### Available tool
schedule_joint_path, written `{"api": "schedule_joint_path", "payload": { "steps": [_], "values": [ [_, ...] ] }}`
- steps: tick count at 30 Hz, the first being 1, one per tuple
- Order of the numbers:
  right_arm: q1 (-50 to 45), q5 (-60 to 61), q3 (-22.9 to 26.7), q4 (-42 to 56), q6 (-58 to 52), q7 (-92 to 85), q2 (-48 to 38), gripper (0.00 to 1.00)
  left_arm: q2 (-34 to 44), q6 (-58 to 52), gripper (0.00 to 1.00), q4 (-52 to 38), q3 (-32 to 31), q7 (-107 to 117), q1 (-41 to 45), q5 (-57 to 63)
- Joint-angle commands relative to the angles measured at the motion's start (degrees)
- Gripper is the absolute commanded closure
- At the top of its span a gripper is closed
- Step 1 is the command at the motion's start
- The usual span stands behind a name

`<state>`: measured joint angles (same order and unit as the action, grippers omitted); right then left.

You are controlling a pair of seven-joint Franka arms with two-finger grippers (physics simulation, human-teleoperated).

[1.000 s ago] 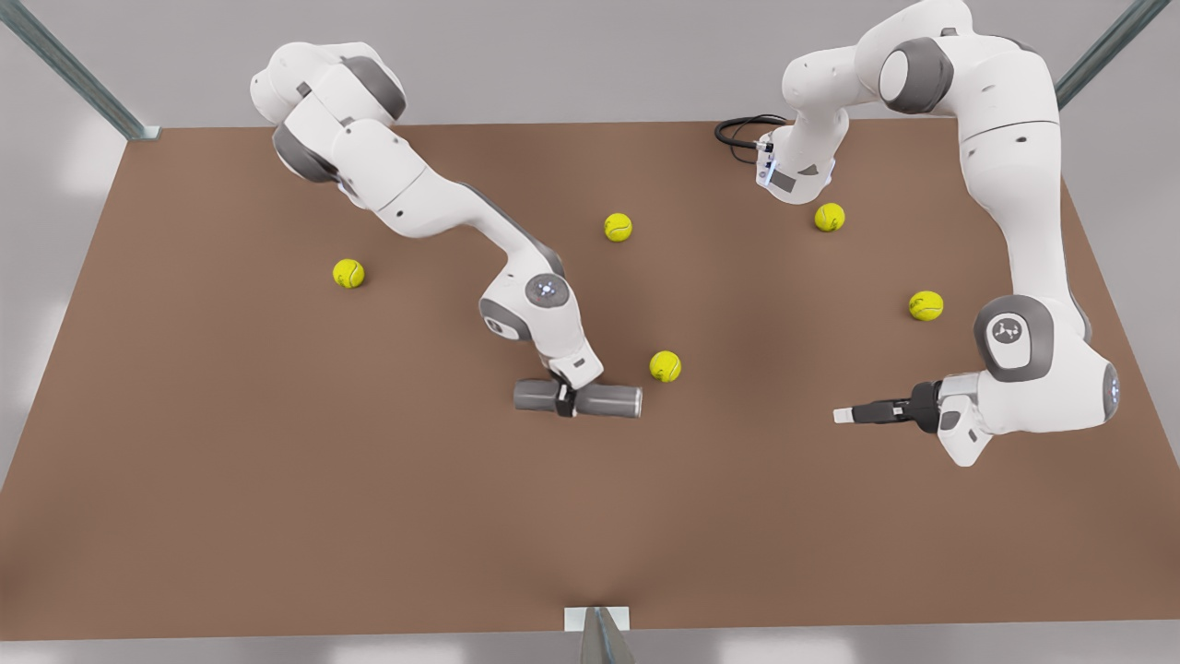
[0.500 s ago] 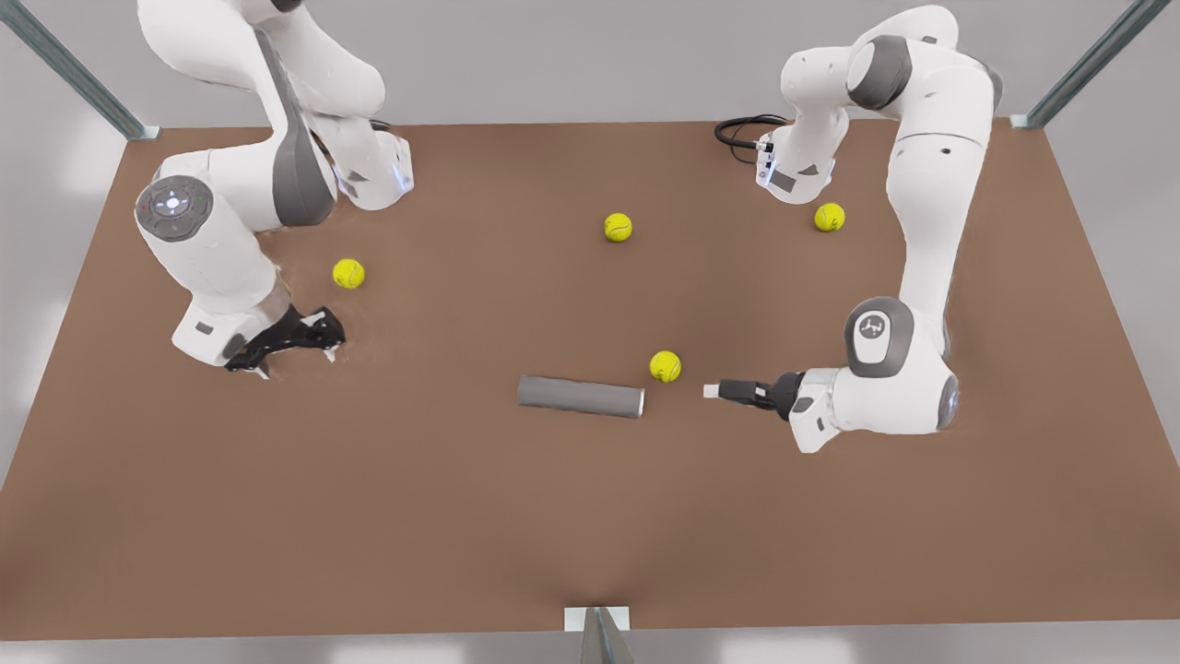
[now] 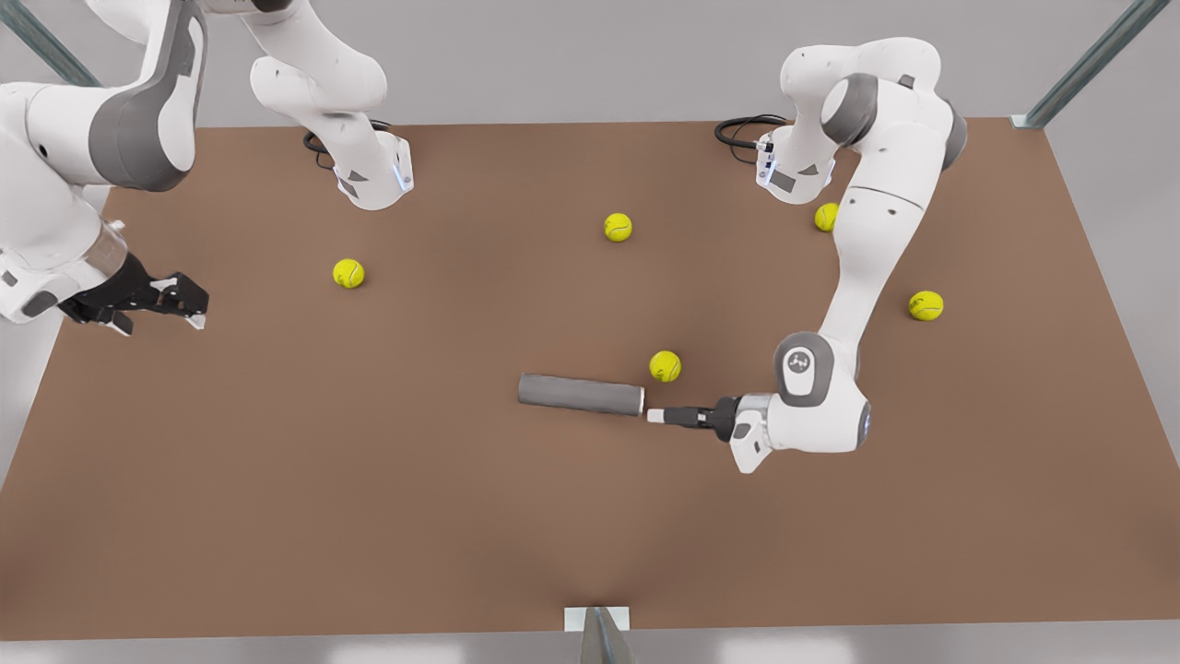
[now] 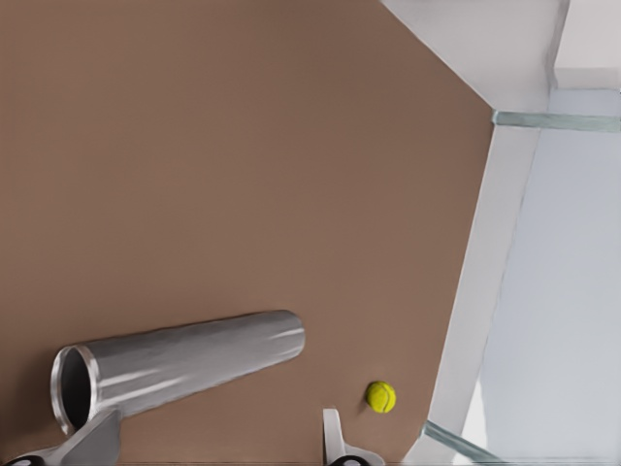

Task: Put the tennis tube upright

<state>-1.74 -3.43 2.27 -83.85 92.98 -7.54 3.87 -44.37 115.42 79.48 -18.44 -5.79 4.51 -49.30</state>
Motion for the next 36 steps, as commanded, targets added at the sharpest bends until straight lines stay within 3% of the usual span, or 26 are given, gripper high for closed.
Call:
{"api": "schedule_joint_path", "payload": {
  "steps": [1, 5, 20, 36],
  "values": [
    [-1.96, 0.0, -0.16, -0.17, 0.0, 0.24, -0.09, 0.0, 0.25, -0.1, 0.01, 0.85, -0.02, -0.88, -0.12, -0.71],
    [-2.13, 1.14, -0.69, -0.26, 0.27, 2.0, 0.17, 0.0, 1.57, -0.81, 0.01, 6.39, -0.55, -6.43, -1.44, -0.62],
    [-2.04, 1.23, -0.69, -1.05, -0.87, 3.5, -0.09, 0.0, -4.23, 3.85, 0.01, 4.63, -0.63, -14.86, -0.73, -8.62],
    [-2.13, 2.02, -1.04, -1.05, -1.67, 4.46, -0.45, 0.0, -4.84, 5.43, 0.01, 7.36, -0.72, -18.29, -0.12, -9.24]
  ]
}}
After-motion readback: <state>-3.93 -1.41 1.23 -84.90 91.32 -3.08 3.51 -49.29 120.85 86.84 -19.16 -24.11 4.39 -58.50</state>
